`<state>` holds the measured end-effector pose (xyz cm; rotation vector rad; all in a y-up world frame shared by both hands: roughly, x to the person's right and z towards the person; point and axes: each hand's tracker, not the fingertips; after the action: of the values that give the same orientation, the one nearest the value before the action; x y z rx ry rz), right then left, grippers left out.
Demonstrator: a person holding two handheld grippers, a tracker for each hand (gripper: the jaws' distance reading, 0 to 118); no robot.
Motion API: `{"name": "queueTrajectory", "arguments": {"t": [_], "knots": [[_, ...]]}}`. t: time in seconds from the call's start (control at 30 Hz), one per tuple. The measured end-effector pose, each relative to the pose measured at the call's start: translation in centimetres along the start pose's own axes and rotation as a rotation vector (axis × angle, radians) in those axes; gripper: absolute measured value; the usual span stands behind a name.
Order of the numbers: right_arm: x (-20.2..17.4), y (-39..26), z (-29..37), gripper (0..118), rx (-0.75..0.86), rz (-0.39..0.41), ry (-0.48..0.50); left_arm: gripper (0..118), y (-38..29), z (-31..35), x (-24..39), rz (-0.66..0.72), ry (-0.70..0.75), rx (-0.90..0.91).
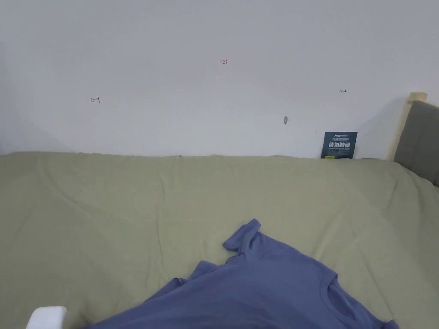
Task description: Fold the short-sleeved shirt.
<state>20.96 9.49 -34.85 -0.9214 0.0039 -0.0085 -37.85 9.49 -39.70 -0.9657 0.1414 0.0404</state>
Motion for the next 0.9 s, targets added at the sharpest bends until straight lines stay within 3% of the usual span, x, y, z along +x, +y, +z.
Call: {"name": "queueTrajectory", "arguments": {"t": [0.1, 0.13, 0.17, 0.2, 0.23, 0.27, 0.43, 0.5, 0.53, 0.57, 0.6, 0.67, 0.73, 0.9], "knots": [[0.1, 0.2, -0.2, 10, 0.007, 0.007, -0.007, 0, -0.1, -0.2, -0.1, 0.006, -0.006, 0.003], [0.1, 0.2, -0.2, 35, 0.005, -0.001, -0.006, 0, -0.3, -0.2, -0.1, 0.01, -0.011, 0.01], [0.2, 0.1, -0.2, 74, 0.008, -0.011, -0.017, 13, -0.4, -0.1, -0.2, 0.021, -0.03, 0.026], [0.4, 0.2, 0.1, 109, 0.002, -0.018, -0.013, 51, -0.6, 0.1, -0.3, 0.027, -0.022, 0.041], [0.4, 0.1, 0.4, 118, 0.005, -0.027, -0.007, 114, -0.6, -0.1, -0.4, 0.023, -0.021, 0.033], [0.5, 0.0, 1.4, 118, 0.058, -0.041, -0.003, 116, -0.8, 0.0, -0.4, 0.028, -0.029, 0.008], [-1.0, 1.5, 3.8, 118, 0.135, -0.047, 0.038, 110, -0.3, 3.1, -0.6, 0.08, -0.061, 0.125], [-2.0, 1.7, 5.5, 115, 0.217, -0.042, 0.034, 102, -0.2, 5.4, -0.3, 0.106, -0.092, 0.181], [-2.5, 1.7, 6.4, 90, 0.261, -0.033, 0.039, 81, -0.2, 6.7, -0.1, 0.107, -0.106, 0.205], [-3.3, 1.7, 7.4, 41, 0.317, -0.021, 0.025, 45, -0.5, 7.8, 0.0, 0.108, -0.115, 0.241], [-3.9, 1.5, 8.3, 0, 0.359, -0.012, -0.001, 0, -0.7, 8.7, 0.2, 0.104, -0.114, 0.261], [-4.7, 0.6, 9.8, 0, 0.446, -0.023, -0.071, 0, -1.8, 10.0, 0.5, 0.13, -0.116, 0.361], [-4.9, 0.3, 10.7, 0, 0.461, -0.01, -0.04, 0, -2.8, 11.0, 0.7, 0.104, -0.098, 0.331], [-6.0, -1.2, 12.6, 0, 0.561, -0.007, -0.082, 0, -4.6, 11.7, -0.6, 0.095, -0.041, 0.356]]}}
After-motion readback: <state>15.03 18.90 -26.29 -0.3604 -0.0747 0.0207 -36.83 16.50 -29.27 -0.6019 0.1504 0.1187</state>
